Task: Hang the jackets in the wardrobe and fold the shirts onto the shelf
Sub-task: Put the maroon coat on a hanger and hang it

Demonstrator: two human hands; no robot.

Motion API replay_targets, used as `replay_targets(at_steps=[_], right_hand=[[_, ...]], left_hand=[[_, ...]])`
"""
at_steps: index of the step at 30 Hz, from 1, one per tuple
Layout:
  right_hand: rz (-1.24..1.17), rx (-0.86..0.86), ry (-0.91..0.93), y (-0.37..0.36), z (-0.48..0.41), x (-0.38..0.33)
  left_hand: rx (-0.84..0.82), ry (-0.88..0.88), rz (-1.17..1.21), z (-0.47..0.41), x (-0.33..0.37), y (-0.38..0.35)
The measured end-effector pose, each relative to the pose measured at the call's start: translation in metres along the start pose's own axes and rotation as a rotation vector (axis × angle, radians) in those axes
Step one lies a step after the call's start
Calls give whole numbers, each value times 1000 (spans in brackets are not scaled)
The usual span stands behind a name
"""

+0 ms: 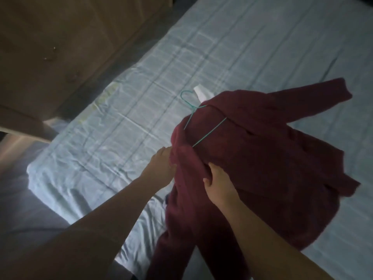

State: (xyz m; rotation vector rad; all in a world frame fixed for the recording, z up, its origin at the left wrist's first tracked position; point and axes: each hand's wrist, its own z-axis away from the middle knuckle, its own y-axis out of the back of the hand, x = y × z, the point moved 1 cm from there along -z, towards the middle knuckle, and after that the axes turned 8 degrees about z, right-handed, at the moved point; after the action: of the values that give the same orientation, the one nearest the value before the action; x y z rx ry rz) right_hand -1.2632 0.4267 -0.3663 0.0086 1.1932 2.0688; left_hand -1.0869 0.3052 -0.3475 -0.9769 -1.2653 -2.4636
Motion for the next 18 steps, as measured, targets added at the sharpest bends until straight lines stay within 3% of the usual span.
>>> replay_targets(at_steps=[5, 8, 10, 14, 18], right_hand=[[233, 75, -36, -44, -28, 1], [183, 130, -18, -46, -30, 5], [80, 185, -27, -37, -29, 6], [-124, 290, -102, 3, -30, 15], [-21, 435, -155, 43, -48, 36]], left_hand=[[41, 177, 185, -47, -27, -33], [139, 321, 335, -63, -37, -46], [121, 365, 420, -73, -36, -51], [140, 279, 591, -91, -9, -51], [154, 180, 625, -114, 27, -58]])
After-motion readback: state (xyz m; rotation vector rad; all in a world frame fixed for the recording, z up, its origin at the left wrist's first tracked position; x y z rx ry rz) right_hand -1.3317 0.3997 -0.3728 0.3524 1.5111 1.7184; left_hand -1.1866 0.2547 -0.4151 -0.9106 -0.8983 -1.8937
